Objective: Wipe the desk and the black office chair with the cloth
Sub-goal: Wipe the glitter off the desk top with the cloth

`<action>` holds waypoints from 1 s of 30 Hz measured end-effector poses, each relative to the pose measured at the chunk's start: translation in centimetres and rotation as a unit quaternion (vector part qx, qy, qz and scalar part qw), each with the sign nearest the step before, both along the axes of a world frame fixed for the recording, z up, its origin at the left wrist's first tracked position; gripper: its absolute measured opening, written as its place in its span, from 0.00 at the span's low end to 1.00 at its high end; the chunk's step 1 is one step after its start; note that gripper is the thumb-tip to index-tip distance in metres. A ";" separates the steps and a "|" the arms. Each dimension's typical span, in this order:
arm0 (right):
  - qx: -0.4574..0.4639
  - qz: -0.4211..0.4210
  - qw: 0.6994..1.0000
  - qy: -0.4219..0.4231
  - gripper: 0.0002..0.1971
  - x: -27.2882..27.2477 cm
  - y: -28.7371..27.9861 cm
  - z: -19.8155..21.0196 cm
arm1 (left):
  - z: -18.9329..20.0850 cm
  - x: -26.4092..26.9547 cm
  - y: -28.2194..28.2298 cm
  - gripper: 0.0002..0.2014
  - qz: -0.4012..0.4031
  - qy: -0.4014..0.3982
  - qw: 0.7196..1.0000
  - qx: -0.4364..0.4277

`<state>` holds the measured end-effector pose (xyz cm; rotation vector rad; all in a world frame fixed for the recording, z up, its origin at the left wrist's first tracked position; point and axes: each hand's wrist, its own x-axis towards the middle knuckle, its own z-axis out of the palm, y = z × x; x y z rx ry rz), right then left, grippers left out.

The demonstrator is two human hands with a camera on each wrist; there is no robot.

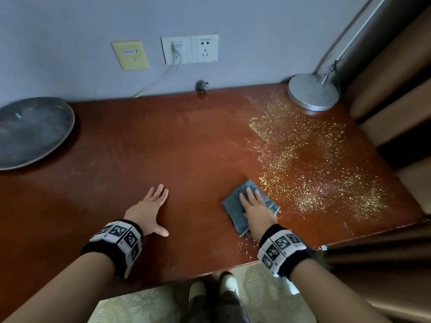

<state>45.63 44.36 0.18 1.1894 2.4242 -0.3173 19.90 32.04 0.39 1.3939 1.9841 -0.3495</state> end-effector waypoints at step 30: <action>0.031 0.073 0.994 0.069 0.40 3.7 -4.4 -3.0 | -0.4 1.2 1.6 0.62 -0.016 0.005 1.000 -0.001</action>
